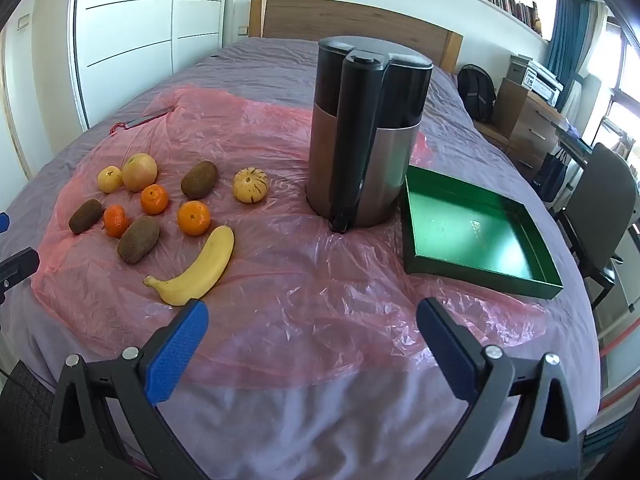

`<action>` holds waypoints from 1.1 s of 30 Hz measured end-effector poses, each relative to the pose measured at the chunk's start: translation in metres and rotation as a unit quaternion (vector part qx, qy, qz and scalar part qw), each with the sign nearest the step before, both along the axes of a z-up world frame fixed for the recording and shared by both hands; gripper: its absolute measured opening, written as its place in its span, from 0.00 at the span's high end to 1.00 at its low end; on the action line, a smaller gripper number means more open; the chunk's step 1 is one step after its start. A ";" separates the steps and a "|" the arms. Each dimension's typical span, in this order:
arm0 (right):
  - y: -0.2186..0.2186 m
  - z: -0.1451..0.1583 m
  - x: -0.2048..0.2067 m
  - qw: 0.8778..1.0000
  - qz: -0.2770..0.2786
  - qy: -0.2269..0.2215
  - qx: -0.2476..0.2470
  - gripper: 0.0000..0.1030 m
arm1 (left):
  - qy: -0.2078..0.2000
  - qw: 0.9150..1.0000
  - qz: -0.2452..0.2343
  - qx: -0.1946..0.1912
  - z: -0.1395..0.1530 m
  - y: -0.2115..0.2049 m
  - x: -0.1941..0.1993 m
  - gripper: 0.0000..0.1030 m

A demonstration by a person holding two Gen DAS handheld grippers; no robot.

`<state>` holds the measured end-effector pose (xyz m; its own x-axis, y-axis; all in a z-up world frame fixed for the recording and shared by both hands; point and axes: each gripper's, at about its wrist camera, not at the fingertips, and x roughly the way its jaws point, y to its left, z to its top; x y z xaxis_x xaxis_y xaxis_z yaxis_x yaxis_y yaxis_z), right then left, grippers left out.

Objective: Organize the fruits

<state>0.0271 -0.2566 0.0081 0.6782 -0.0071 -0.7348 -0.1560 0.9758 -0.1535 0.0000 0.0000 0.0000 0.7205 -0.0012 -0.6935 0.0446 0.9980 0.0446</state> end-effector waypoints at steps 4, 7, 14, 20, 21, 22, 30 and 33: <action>-0.001 0.000 0.000 1.000 0.000 0.001 0.002 0.00 | 0.001 1.000 0.000 -0.001 0.000 0.000 0.000 0.01; -0.001 -0.001 0.001 1.000 0.000 0.002 0.001 0.00 | 0.002 1.000 -0.001 -0.002 0.000 0.000 0.000 0.01; -0.002 -0.001 0.001 1.000 -0.001 0.001 0.004 0.00 | 0.004 1.000 -0.001 -0.003 0.000 0.000 0.000 0.01; -0.002 -0.001 0.001 1.000 -0.001 0.002 0.004 0.00 | 0.005 1.000 -0.001 -0.003 -0.003 0.001 0.000 0.01; -0.002 -0.001 0.001 1.000 -0.001 0.002 0.003 0.00 | 0.006 1.000 -0.001 -0.003 -0.003 0.001 0.000 0.01; -0.002 -0.001 0.001 1.000 -0.001 0.002 0.003 0.00 | 0.007 1.000 0.000 -0.003 -0.004 0.000 0.001 0.01; -0.003 0.000 0.000 1.000 -0.001 0.002 0.004 0.00 | 0.011 1.000 0.001 -0.006 -0.005 0.003 0.001 0.01; -0.004 0.000 0.000 1.000 -0.001 0.002 0.004 0.00 | 0.011 1.000 0.001 -0.006 -0.004 0.003 0.001 0.01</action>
<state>0.0275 -0.2601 0.0082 0.6758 -0.0029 -0.7371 -0.1547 0.9772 -0.1457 0.0014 0.0028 -0.0044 0.7052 -0.0078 -0.7089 0.0430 0.9986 0.0317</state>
